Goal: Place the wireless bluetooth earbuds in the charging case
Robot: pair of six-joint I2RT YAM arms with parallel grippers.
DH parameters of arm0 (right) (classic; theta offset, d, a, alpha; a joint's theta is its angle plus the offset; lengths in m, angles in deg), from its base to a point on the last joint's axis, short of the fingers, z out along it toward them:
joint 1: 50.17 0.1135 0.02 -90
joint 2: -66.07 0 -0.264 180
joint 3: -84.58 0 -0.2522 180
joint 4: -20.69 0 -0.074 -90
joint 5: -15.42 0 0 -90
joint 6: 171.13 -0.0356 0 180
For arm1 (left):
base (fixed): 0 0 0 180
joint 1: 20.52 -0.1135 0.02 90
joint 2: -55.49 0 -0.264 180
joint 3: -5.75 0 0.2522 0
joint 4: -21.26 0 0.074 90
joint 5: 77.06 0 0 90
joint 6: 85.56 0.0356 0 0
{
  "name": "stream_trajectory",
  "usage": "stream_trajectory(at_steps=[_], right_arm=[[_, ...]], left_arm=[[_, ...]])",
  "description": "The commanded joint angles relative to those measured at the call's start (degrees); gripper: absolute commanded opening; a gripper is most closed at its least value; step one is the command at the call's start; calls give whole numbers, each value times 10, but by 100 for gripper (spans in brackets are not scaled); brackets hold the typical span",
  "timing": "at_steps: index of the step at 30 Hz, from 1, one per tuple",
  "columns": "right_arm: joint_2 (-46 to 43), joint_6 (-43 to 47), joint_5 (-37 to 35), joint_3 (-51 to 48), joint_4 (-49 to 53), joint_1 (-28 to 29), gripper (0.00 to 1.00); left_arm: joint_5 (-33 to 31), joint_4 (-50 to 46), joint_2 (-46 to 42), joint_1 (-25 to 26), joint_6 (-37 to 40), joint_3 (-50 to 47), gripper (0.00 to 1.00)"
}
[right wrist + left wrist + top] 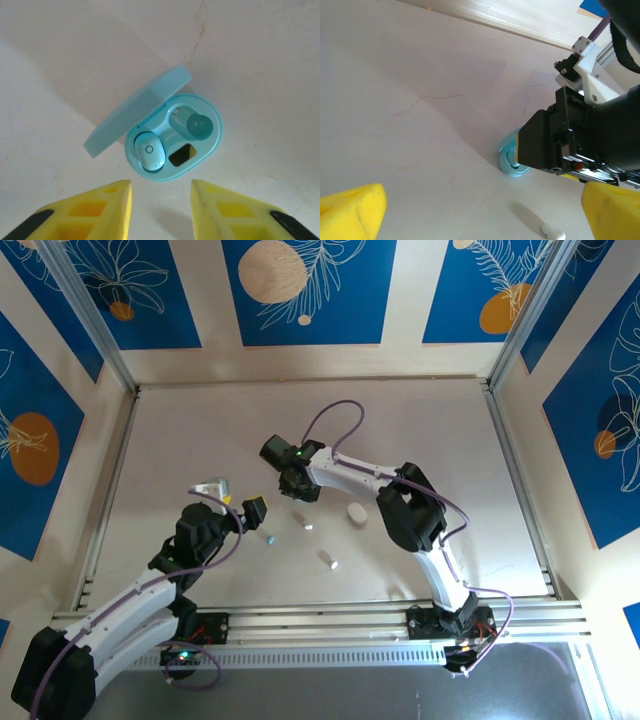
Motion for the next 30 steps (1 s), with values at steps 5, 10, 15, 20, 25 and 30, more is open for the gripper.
stream_trajectory(at_steps=[5, 10, 15, 20, 25, 30], right_arm=[[-115, 29, -17, -64, -15, 12, 60], [-211, 82, -35, -141, -52, 25, 94], [-325, 129, -31, -240, -93, 34, 99], [-449, 149, -18, -348, -122, 38, 99], [-569, 151, 10, -442, -133, 38, 99], [-672, 129, 41, -528, -143, 25, 99]], left_arm=[[37, 29, -17, -6, 12, 7, 100], [71, 15, -6, -6, 9, 24, 100], [108, -74, -12, -5, -19, 78, 100], [161, -169, -36, -5, -76, 114, 100], [215, -260, -70, -4, -104, 144, 100], [219, -357, -110, -3, -108, 169, 100]])
